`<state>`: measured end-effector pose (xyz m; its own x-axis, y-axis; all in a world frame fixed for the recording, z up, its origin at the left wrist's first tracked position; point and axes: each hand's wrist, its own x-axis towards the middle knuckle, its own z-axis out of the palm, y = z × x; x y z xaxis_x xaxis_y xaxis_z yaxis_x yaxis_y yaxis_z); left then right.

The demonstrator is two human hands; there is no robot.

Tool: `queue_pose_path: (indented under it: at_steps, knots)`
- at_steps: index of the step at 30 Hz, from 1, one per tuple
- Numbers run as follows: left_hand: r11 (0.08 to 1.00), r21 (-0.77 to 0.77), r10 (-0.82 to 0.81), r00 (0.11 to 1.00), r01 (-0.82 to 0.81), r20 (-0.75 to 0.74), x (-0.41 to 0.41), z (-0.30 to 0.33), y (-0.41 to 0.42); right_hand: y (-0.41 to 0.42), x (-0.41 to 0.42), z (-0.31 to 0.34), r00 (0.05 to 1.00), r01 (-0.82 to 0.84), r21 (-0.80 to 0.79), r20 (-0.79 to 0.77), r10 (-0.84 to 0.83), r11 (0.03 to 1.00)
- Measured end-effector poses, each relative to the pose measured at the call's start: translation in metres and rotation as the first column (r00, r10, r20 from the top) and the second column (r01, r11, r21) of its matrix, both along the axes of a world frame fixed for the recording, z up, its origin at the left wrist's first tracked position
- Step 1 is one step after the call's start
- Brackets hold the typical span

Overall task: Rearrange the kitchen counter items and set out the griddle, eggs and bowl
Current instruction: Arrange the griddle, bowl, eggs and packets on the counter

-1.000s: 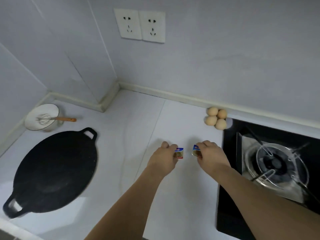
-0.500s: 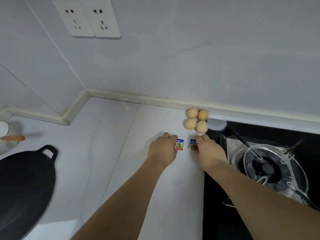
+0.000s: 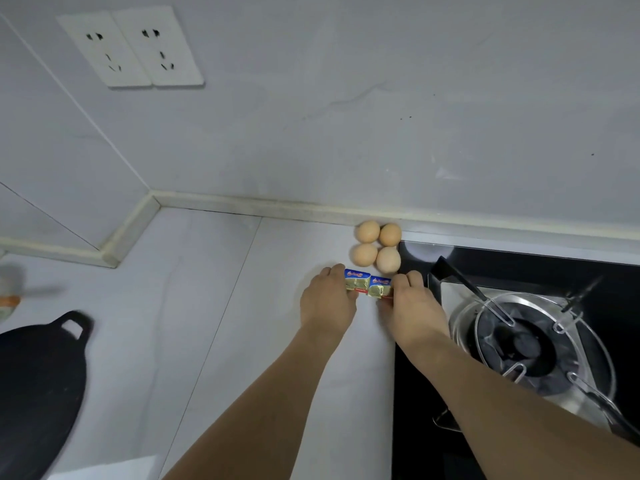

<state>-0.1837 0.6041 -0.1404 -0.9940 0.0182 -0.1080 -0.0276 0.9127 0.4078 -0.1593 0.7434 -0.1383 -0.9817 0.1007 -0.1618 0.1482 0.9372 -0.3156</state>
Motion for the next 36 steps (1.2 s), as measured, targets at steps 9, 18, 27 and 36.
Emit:
queue_pose_path:
  at_steps: [9, 18, 27, 36]
  knots:
    - [1.000, 0.002, -0.002, 1.000, 0.002, -0.019, -0.002, -0.002, 0.006, 0.003, -0.003, -0.001, 0.998, 0.066, -0.017, 0.002, -0.066, 0.998]
    - [0.998, 0.068, 0.005, 1.000, -0.007, 0.028, 0.008, 0.006, -0.007, -0.004, 0.010, 0.010, 0.999, 0.025, -0.026, -0.030, -0.026, 0.999]
    - [0.984, 0.122, 0.121, 0.989, -0.131, 0.089, 0.085, 0.046, -0.084, -0.049, 0.049, 0.064, 0.978, -0.195, -0.185, 0.038, 0.206, 0.963]
    - [0.918, 0.141, 0.368, 0.928, -0.371, 0.051, 0.133, 0.093, -0.197, -0.164, 0.053, 0.104, 0.918, -0.342, -0.356, 0.074, 0.391, 0.870]
